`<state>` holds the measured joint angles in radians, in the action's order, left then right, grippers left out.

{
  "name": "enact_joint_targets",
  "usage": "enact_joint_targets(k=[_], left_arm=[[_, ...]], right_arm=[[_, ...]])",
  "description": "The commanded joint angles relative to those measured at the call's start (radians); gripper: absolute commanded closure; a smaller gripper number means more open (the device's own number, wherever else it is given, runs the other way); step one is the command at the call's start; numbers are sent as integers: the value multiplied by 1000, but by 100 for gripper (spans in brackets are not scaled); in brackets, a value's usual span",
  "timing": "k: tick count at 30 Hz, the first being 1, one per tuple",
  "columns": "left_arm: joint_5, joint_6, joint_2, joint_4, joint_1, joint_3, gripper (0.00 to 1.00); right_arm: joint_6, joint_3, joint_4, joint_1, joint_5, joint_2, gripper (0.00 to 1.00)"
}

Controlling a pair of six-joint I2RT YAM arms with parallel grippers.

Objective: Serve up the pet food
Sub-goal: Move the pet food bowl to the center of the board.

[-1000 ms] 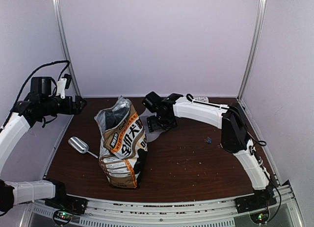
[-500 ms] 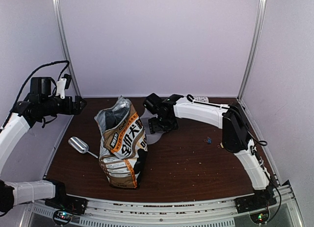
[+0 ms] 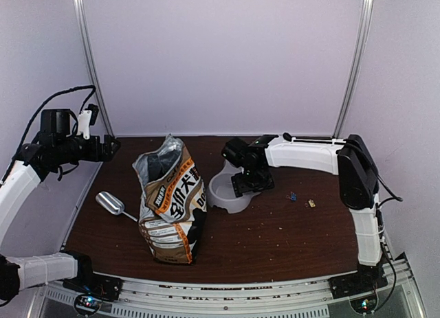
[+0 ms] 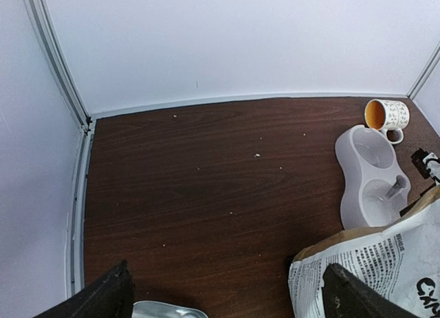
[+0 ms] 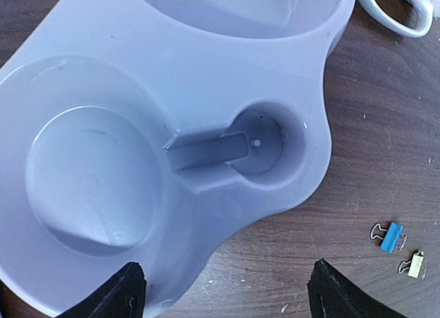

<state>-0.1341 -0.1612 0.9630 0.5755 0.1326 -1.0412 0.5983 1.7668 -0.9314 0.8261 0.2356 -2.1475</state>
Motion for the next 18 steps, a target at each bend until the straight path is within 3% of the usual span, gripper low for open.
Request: enact_joint_targets(k=[1,11,18], left_arm=[[4,12,-15,-53,-5,12,2],[6,8,-6,-55,-6,15,2],[8,9,-4,-55,-6,15,2]], right_arm=[[-10,-36,-1,-7,-8,35,17],[3,-67,79,3,-128,33,17],[-1,-128,107,4,-137,45,35]])
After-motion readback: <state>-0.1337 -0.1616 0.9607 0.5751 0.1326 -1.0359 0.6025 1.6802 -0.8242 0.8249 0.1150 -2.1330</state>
